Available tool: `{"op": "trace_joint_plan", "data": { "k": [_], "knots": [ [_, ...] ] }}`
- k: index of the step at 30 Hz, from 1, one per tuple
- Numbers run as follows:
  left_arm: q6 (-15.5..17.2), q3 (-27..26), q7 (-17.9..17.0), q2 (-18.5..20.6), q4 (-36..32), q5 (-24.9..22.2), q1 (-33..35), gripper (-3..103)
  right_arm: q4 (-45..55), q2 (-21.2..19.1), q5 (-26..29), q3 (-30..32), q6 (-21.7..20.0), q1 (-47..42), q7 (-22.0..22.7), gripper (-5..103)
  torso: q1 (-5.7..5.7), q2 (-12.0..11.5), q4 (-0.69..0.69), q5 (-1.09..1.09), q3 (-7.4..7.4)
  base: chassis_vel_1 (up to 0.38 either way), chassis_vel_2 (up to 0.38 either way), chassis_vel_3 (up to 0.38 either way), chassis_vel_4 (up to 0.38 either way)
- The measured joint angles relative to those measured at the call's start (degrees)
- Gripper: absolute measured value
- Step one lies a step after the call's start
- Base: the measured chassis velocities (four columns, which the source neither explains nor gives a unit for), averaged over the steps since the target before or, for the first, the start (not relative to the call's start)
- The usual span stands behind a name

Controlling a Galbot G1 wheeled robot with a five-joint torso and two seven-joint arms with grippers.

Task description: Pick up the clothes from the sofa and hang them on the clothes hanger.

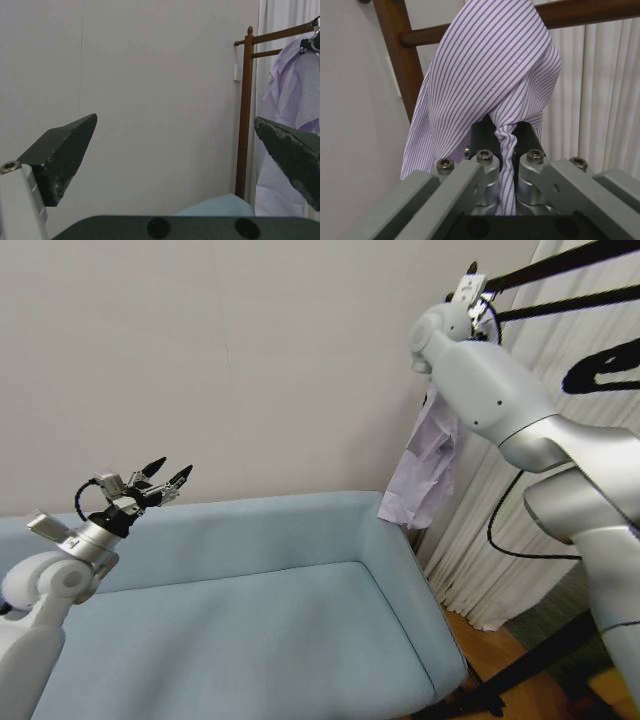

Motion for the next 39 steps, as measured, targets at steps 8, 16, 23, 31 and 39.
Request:
{"op": "trace_joint_plan", "data": {
  "k": [8,16,23,31,39],
  "knots": [
    [-0.2,1.2,0.0,0.6,0.7,0.0,-1.2,100,-1.5,-0.7,-2.5,1.0,0.1,-0.5,-2.5,2,0.0,0.0,0.0,0.0,0.0,0.0,0.0,0.0,0.0],
    [-0.4,3.4,0.0,0.7,1.5,0.1,-3.5,100,0.1,-1.8,-4.2,2.1,0.3,-3.7,-3.3,2,0.0,0.0,-0.01,0.0,0.0,0.0,0.0,0.0,0.0],
    [-0.4,5.5,-0.1,0.4,2.6,0.4,-5.2,100,-3.2,-2.4,-8.7,2.6,1.7,-4.2,-6.4,2,0.0,0.0,0.03,-0.01,0.0,0.0,0.0,0.0,0.0],
    [-0.8,10.6,0.0,-1.0,4.7,1.7,-8.5,100,-3.7,-4.8,-10.2,2.0,2.7,-3.7,-7.8,2,0.0,0.0,-0.03,0.03,0.0,0.0,0.0,0.0,0.0],
    [-0.8,11.8,0.4,-1.5,5.4,2.0,-9.3,100,-4.9,-4.8,-10.6,2.1,2.7,-3.1,-8.3,2,0.0,0.0,0.01,-0.01,0.0,0.0,0.0,0.0,0.0]
  ]
}}
